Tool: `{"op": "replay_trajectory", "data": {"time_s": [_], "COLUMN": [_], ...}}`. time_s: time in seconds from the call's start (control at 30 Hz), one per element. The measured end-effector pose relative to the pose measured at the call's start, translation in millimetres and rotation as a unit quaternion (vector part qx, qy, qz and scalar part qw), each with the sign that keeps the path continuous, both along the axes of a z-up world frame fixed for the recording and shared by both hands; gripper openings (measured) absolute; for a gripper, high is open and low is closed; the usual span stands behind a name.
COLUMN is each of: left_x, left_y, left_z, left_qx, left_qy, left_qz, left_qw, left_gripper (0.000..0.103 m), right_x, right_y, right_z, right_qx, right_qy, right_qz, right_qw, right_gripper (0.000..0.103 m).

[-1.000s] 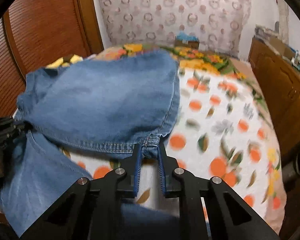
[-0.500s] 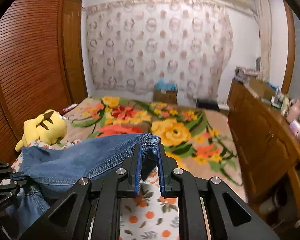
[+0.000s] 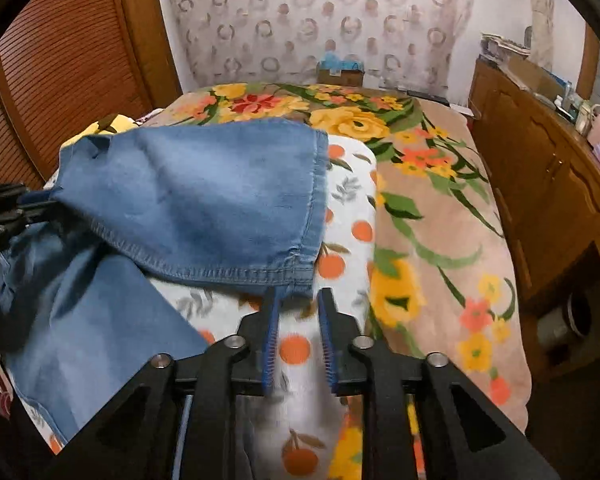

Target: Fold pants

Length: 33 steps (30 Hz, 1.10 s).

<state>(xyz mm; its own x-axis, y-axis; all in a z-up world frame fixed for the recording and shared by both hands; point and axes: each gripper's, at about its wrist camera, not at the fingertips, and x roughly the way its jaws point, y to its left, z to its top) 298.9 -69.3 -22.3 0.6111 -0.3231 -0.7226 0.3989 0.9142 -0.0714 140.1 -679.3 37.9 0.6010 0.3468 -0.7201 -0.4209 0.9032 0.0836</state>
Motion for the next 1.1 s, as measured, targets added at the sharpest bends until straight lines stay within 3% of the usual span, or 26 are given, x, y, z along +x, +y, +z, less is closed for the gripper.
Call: {"op": "replay_trajectory", "data": {"time_s": [0.13,0.33,0.47,0.53,0.7,0.87,1.1], "left_x": [-8,-23,-42,-51,-69,-96,-129], "left_y": [15,52,93,115,155,176,183], "left_z": [4,7,-4,-10,-27,-42,-62], "left_qx": [-0.003,-0.003,0.001,0.007,0.021,0.012,-0.007], "left_qy": [-0.012,-0.031,-0.029,-0.026,-0.010,0.008,0.027], "left_qz": [0.023,0.063,0.107,0.131,0.175,0.184,0.185], "left_qw": [0.9997,0.9975,0.9938,0.9910,0.9843,0.9828,0.9823], "left_gripper": [0.044,0.044,0.044,0.044,0.044,0.044,0.044], "right_x": [22,25,8,-2,-26,-40,-52], "right_y": [-16,10,32,42,70,86,78], "right_z": [13,16,6,0,-20,-37,-51], "right_qx": [0.016,0.047,0.063,0.066,0.042,0.002,0.002], "right_qy": [-0.009,-0.024,-0.031,-0.031,-0.040,-0.032,-0.023], "right_qz": [-0.023,-0.023,0.000,0.009,0.023,0.010,-0.009], "right_qw": [1.000,0.998,0.998,0.997,0.998,0.999,1.000], "right_gripper": [0.026,0.026,0.027,0.033,0.051,0.051,0.053]}}
